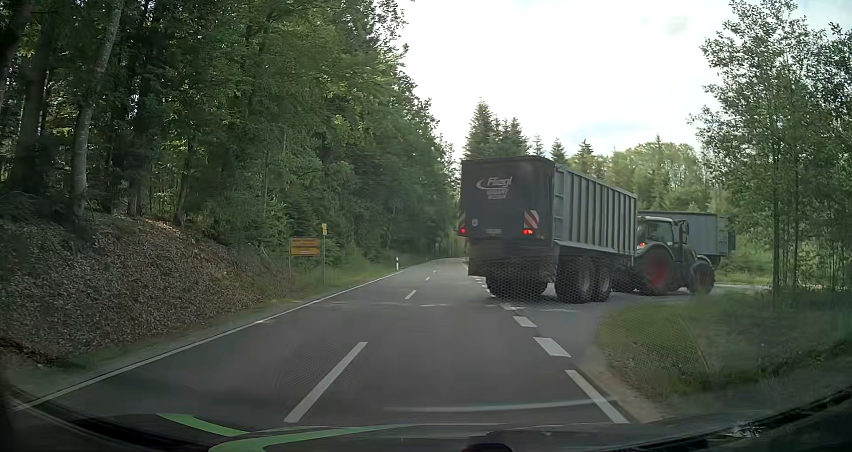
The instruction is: Follow the waypoints while adhering to traffic rules and regulations
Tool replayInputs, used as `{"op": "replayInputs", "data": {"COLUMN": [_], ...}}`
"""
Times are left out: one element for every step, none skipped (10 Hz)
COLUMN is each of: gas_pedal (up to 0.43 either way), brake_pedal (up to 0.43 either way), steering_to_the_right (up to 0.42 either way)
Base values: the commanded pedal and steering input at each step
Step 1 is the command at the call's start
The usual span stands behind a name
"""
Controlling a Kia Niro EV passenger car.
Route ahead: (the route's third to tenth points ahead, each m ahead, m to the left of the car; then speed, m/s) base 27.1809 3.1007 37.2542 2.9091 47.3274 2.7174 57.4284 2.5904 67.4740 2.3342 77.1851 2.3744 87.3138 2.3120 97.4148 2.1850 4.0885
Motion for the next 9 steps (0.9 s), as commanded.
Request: {"op": "replayInputs", "data": {"gas_pedal": [0.429,0.488,0.52,0.52,0.52,0.52,0.52,0.52,0.52], "brake_pedal": [0.0,0.0,0.0,0.0,0.0,0.0,0.0,0.0,0.0], "steering_to_the_right": [-0.01,-0.01,-0.01,-0.01,-0.01,-0.009,-0.007,-0.006,-0.004]}}
